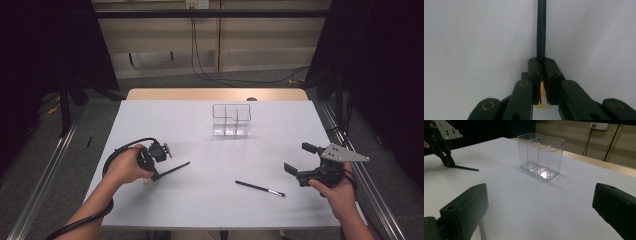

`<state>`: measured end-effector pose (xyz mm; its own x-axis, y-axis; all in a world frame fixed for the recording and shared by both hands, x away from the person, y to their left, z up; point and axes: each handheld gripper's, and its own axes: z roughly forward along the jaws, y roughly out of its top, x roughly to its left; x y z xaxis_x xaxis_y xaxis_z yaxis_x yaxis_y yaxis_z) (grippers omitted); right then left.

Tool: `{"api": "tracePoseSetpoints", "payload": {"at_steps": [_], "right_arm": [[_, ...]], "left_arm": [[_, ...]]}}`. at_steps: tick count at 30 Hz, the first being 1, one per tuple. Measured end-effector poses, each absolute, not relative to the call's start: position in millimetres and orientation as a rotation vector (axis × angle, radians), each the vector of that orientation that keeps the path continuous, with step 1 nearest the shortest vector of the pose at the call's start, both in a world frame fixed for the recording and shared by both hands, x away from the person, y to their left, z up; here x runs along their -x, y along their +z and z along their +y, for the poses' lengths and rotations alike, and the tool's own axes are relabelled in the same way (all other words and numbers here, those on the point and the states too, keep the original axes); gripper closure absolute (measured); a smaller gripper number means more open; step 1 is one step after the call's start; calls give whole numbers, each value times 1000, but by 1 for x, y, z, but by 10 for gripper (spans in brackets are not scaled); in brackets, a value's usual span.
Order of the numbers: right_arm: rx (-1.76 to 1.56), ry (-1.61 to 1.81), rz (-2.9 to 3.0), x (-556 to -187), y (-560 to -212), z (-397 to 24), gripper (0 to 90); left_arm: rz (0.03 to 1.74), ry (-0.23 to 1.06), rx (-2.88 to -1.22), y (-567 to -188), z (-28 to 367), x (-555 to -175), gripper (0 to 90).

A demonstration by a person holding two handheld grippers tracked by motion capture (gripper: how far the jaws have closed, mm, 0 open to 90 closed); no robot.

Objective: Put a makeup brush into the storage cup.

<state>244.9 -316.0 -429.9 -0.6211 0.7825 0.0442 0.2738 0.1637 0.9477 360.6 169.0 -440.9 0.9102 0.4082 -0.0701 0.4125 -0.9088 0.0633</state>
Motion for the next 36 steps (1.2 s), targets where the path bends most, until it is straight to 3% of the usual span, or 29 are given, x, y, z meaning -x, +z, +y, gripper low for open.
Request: {"api": "tracePoseSetpoints", "payload": {"at_steps": [18, 36], "right_arm": [[-1007, 1457, 1993, -246, -432, -316, 0], [-1003, 1463, 1999, -246, -432, -315, 0]], "left_arm": [[623, -127, -2979, -422, 162, -364, 848], [499, -132, -2930, -398, 131, -362, 848]]}}
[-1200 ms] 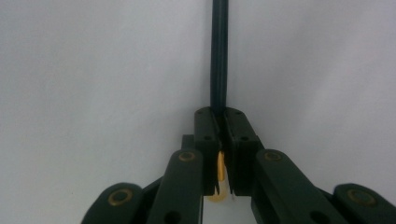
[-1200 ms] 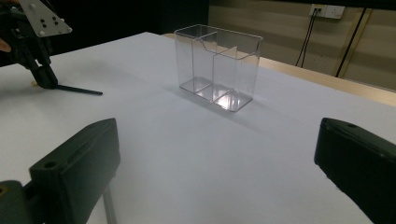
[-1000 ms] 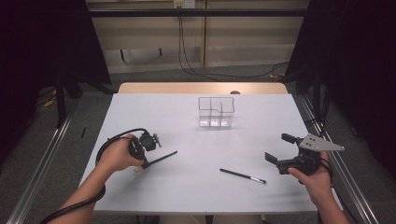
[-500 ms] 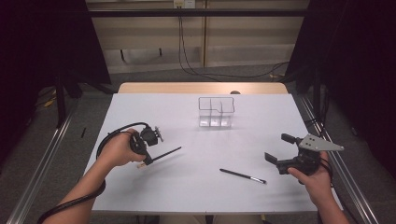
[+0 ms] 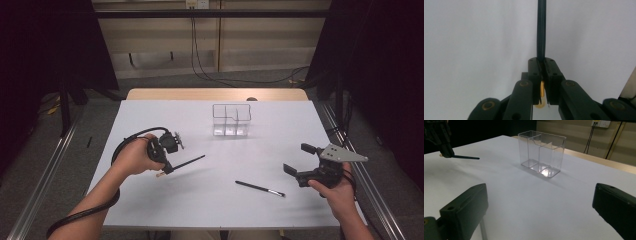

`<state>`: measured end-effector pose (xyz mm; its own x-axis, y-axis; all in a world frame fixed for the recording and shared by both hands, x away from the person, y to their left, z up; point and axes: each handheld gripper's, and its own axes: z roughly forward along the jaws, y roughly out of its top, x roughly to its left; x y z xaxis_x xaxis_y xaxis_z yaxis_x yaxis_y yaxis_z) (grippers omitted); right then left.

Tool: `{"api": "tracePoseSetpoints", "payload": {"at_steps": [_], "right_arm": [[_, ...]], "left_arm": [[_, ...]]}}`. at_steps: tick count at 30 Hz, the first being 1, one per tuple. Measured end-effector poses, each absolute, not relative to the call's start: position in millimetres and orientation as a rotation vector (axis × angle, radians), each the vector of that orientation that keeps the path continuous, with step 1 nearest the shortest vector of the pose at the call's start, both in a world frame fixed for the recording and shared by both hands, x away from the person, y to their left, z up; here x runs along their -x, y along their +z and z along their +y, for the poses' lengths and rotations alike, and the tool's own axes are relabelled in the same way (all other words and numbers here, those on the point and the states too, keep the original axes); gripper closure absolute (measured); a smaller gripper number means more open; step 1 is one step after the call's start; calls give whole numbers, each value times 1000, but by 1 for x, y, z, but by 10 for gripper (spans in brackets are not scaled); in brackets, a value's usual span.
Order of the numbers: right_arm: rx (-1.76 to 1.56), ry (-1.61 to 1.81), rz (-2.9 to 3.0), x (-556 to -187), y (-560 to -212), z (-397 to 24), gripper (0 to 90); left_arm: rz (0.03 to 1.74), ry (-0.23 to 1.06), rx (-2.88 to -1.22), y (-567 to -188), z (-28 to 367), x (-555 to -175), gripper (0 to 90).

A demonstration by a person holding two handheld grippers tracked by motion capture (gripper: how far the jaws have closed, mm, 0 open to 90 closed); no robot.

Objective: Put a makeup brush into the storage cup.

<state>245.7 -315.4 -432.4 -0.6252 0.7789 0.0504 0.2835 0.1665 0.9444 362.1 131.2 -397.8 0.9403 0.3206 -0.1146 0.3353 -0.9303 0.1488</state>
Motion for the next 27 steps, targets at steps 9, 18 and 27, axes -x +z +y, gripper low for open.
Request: {"api": "tracePoseSetpoints", "payload": {"at_steps": [9, 18, 27], "right_arm": [[-994, 1464, 2011, -247, -433, -314, 0], [-993, 1465, 2006, -246, -432, -315, 0], [-983, 1468, 2021, -247, -432, -312, 0]], "left_arm": [[417, -143, -2918, -386, 106, -363, 848], [362, -136, -2904, -379, 85, -361, 848], [324, -136, -2902, -376, 71, -360, 848]]}}
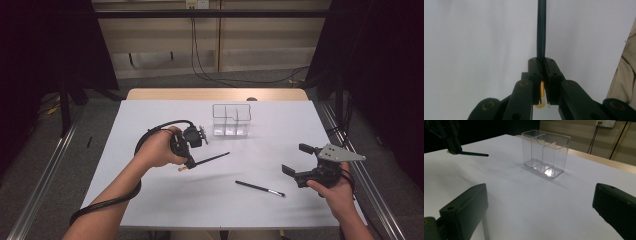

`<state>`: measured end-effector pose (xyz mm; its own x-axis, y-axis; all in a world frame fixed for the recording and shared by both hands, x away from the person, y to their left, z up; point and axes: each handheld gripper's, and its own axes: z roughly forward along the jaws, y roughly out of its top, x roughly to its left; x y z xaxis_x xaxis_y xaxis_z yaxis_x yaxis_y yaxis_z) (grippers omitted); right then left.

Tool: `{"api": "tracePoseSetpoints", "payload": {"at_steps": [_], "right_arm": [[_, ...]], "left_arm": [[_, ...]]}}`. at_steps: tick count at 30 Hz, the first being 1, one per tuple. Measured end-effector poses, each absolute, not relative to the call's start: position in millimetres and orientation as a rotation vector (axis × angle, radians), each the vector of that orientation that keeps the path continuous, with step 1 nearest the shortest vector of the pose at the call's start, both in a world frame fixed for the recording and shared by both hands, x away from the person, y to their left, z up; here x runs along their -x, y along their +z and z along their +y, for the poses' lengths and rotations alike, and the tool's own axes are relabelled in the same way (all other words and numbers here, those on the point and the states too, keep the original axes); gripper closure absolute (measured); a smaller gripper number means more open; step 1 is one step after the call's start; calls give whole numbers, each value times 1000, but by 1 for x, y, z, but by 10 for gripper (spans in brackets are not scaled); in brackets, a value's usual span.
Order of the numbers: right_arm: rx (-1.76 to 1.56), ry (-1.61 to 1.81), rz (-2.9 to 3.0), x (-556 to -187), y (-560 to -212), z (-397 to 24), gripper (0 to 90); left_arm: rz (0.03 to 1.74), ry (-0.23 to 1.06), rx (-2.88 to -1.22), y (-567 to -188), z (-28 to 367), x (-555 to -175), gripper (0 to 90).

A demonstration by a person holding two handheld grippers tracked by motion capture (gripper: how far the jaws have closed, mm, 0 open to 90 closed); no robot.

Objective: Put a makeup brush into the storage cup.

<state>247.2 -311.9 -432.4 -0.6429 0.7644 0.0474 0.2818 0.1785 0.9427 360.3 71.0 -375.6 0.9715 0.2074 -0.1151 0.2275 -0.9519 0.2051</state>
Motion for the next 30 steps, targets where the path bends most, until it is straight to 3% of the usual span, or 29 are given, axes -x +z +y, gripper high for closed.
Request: {"api": "tracePoseSetpoints", "payload": {"at_steps": [30], "right_arm": [[-973, 1504, 2045, -258, -428, -307, 0]], "left_arm": [[193, -170, -2902, -373, 35, -361, 848]]}}
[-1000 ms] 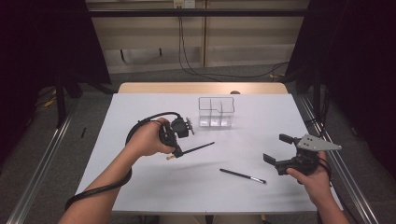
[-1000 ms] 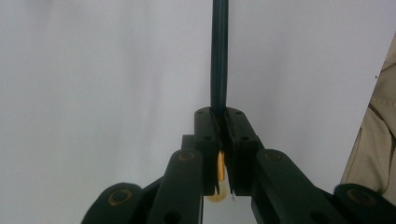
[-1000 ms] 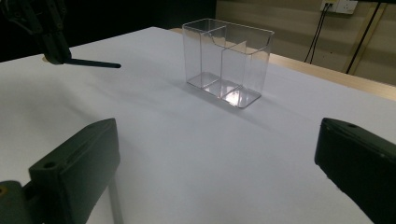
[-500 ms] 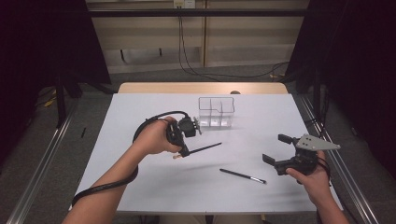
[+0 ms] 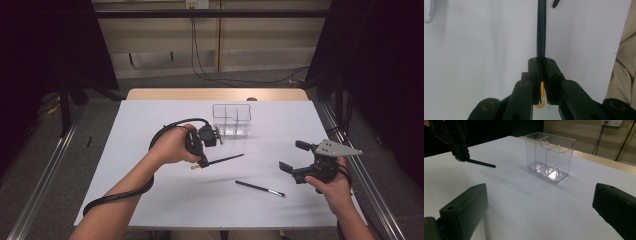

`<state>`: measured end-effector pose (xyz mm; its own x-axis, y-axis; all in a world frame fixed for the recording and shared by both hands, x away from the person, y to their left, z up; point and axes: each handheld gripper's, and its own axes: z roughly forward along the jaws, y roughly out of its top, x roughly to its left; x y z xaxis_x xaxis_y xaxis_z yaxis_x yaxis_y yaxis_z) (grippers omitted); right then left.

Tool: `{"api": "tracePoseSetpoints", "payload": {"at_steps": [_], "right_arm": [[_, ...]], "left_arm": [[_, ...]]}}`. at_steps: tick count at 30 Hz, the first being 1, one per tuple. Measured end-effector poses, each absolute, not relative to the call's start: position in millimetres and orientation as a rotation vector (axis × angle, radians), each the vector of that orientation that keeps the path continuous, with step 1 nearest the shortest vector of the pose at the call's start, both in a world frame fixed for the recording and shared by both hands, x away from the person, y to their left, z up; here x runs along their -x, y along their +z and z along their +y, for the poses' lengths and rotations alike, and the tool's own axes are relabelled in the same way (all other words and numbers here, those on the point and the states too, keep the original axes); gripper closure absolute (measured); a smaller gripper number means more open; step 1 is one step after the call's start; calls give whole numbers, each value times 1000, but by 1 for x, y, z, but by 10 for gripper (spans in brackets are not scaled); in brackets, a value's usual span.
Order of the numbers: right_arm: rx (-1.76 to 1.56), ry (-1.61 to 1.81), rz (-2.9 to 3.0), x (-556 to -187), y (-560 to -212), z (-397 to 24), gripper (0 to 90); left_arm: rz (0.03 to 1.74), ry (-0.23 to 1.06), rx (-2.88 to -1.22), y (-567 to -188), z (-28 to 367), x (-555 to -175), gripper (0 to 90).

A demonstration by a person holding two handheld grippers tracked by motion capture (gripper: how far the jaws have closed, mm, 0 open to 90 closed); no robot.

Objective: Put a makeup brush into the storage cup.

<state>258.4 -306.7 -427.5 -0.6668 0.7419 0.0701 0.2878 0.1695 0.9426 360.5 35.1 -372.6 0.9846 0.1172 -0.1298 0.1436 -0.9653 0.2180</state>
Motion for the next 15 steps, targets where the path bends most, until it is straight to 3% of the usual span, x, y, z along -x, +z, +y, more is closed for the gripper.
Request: {"api": "tracePoseSetpoints", "payload": {"at_steps": [15], "right_arm": [[-937, 1529, 2096, -271, -423, -289, 0]], "left_arm": [[160, -187, -2905, -372, 17, -360, 848]]}}
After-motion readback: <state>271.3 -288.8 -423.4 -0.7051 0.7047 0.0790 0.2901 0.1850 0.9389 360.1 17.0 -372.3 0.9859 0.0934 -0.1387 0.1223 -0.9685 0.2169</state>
